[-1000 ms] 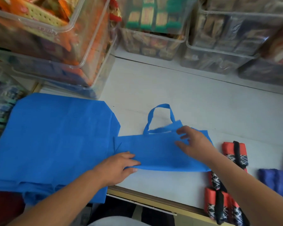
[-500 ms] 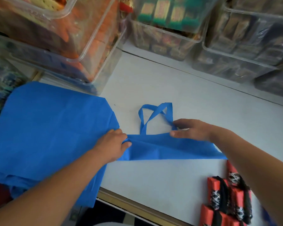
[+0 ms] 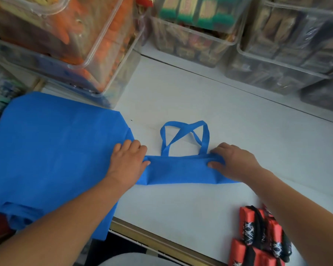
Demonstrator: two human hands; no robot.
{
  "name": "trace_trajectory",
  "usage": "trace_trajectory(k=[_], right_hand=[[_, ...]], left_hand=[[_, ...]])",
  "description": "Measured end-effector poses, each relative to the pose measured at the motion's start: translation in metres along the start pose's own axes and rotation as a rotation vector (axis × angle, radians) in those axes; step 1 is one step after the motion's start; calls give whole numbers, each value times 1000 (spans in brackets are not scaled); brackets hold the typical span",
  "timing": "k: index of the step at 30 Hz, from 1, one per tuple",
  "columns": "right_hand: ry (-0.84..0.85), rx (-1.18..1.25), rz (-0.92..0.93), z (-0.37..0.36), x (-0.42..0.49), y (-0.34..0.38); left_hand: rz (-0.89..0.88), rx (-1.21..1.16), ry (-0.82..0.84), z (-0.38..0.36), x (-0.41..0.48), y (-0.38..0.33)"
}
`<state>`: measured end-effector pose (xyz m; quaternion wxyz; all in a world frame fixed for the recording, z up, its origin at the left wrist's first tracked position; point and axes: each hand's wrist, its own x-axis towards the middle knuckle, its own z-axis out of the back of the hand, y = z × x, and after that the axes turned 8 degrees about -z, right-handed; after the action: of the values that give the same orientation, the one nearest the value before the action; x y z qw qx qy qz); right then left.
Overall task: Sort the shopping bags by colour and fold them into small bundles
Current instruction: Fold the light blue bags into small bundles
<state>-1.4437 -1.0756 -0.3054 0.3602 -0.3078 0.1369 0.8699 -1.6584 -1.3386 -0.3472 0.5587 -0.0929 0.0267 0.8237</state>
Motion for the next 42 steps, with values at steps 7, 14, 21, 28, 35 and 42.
trace_trajectory(k=[7,14,21,28,35,42], right_hand=[[-388,-52,-44,-49,5,-1],[-606,15,-157,-81,-4,-15],[-663,173,-219,-90,-2,-16],[-775,208,-243,-90,-8,-12],[-402,485,-495,-75,-23,-4],[-434,757,-673,-65,-15,4]], left_hand=[[-259,-112,216,-19,-22,-19],[-250,-129,229,-28,-25,-16],[-153,-169,120,-31,-31,-29],[-195,-161,8,-24,-27,-36],[-207,-142,-9,-24,-31,-39],[-200,-160,-40,-24,-36,-45]])
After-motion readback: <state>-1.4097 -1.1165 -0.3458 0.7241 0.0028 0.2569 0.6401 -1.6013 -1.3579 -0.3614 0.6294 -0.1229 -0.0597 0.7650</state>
